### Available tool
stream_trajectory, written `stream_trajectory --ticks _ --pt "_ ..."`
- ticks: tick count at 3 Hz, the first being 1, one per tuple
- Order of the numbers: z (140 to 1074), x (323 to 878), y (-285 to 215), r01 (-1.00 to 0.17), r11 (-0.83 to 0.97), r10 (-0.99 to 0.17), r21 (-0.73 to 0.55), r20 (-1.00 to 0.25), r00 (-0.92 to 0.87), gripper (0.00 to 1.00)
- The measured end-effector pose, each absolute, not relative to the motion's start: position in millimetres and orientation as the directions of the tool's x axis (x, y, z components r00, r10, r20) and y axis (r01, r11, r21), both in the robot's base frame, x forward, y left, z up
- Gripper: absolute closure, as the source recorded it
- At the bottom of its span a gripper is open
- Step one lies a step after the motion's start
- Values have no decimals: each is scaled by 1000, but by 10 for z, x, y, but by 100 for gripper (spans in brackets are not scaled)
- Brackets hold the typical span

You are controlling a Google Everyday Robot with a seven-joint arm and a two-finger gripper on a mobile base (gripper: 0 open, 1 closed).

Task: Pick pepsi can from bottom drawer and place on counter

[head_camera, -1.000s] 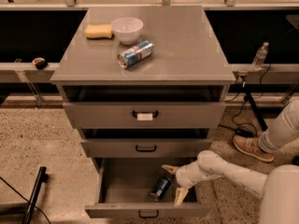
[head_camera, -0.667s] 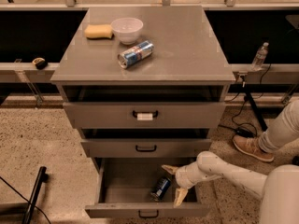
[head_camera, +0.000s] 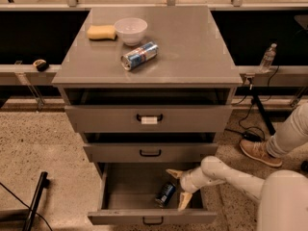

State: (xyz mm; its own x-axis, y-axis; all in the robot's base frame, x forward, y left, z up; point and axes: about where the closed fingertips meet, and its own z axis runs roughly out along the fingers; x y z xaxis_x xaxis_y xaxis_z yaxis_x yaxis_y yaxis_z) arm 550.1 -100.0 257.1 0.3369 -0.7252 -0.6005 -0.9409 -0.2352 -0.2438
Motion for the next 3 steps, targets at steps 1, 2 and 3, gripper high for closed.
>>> stream_trajectory --ticks 1,2,3 --pt "2225 5784 -1043 -928 -254 -725 -273 -581 370 0" --pt "2003 5896 -988 -915 -293 -727 -279 -557 403 0" --pt "1800 5942 -856 -890 -353 -719 -290 -525 456 0"
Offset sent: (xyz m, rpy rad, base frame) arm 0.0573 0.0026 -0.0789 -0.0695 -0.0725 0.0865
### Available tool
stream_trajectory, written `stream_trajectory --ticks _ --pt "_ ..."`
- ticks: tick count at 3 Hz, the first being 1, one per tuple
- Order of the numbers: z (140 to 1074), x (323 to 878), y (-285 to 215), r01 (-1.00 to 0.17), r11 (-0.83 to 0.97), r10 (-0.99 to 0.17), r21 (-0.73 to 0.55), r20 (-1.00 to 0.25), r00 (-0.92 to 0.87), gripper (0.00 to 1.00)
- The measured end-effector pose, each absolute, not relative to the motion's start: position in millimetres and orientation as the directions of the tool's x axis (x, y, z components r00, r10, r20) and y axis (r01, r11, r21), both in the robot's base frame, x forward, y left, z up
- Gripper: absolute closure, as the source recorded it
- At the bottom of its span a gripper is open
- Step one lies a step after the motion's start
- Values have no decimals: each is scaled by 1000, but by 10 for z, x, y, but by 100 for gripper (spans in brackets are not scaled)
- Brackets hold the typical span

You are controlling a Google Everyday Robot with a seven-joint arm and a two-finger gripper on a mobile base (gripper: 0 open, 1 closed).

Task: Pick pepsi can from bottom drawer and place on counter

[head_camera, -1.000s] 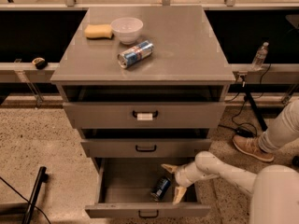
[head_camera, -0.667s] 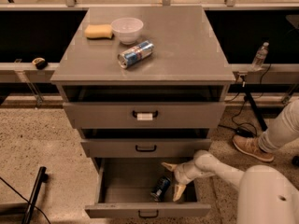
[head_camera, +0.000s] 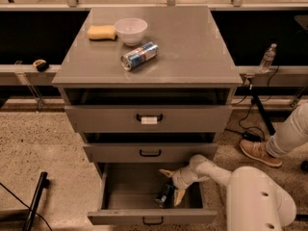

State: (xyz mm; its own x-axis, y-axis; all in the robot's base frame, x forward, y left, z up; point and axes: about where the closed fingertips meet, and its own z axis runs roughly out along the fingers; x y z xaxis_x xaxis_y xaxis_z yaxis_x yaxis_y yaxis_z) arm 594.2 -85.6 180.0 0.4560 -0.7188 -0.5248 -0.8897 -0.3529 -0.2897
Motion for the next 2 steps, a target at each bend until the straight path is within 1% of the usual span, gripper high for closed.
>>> stream_trajectory --ticks 1,2 --pt "1595 5947 -759 -873 -393 -696 -288 -527 487 0" --pt "1358 5937 -699 -868 -421 -688 -262 -532 494 14"
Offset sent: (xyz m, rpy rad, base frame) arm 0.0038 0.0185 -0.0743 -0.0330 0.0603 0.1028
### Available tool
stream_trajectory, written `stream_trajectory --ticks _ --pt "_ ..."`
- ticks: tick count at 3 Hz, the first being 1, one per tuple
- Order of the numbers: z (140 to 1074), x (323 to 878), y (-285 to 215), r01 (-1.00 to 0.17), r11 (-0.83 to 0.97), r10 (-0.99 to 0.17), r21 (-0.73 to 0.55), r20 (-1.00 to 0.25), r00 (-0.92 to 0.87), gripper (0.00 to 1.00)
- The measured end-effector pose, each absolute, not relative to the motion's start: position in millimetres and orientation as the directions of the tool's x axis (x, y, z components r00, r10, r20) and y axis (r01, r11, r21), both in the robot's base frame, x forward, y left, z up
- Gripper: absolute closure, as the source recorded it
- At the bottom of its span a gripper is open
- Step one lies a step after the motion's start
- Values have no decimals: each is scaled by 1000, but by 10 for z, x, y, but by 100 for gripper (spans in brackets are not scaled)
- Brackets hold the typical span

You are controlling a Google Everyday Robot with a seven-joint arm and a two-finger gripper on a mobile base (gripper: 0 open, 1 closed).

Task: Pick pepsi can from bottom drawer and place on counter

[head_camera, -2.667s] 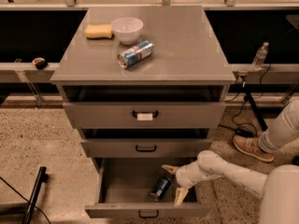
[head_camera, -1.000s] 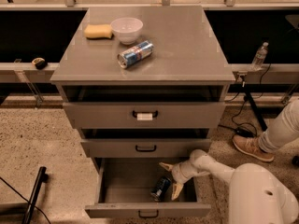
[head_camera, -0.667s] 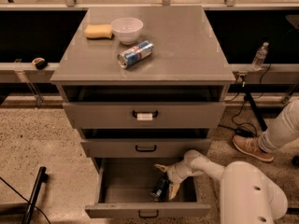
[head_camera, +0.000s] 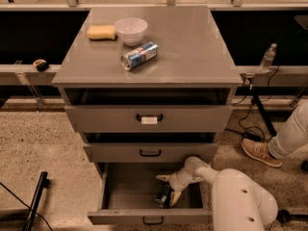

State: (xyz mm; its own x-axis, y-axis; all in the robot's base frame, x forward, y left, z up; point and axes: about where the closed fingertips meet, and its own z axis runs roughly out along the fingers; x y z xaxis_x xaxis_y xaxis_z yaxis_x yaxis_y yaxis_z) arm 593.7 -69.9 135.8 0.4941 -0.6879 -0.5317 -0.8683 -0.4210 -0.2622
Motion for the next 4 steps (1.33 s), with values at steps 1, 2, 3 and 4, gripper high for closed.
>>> stream_trajectory --ticks 1,2,3,4 --pt "1221 5911 -662 -866 -438 -685 -241 -534 495 37" --pt "1186 5891 -637 -865 -445 -682 -231 -538 495 60" --pt "1190 5891 -637 -865 -445 -682 -231 -538 495 83" --pt "1372 5838 -625 -861 -418 -632 -289 -589 504 100"
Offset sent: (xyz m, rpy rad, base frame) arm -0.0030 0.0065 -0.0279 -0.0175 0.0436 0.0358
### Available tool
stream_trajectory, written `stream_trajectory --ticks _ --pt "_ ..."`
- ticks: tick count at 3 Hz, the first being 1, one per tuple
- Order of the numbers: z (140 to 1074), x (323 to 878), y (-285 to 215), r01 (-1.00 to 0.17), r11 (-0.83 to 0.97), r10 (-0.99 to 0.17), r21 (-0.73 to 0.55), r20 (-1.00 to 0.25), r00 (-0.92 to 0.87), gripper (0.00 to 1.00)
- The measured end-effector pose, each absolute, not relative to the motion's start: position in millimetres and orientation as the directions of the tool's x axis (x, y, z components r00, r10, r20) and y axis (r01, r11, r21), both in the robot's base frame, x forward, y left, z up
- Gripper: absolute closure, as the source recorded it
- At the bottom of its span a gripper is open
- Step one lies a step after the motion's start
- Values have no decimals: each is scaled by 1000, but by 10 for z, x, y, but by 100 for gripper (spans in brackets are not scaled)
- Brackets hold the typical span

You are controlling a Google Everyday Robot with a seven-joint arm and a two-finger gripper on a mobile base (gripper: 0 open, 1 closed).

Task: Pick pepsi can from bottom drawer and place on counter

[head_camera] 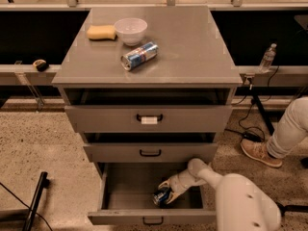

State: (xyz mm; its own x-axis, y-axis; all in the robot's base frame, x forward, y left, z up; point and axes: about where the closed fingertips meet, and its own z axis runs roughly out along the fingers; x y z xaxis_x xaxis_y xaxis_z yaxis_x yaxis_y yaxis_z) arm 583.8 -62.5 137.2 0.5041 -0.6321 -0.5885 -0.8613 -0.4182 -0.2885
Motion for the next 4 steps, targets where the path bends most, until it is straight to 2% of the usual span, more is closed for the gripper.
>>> stream_trajectory --ticks 1,2,4 --pt "1956 5691 -677 -849 -309 -517 -428 -673 528 100" --pt "2510 5463 -933 -858 -146 -453 -492 -738 501 100" --pt "3566 5027 -1448 -819 15 -441 -574 -739 510 100"
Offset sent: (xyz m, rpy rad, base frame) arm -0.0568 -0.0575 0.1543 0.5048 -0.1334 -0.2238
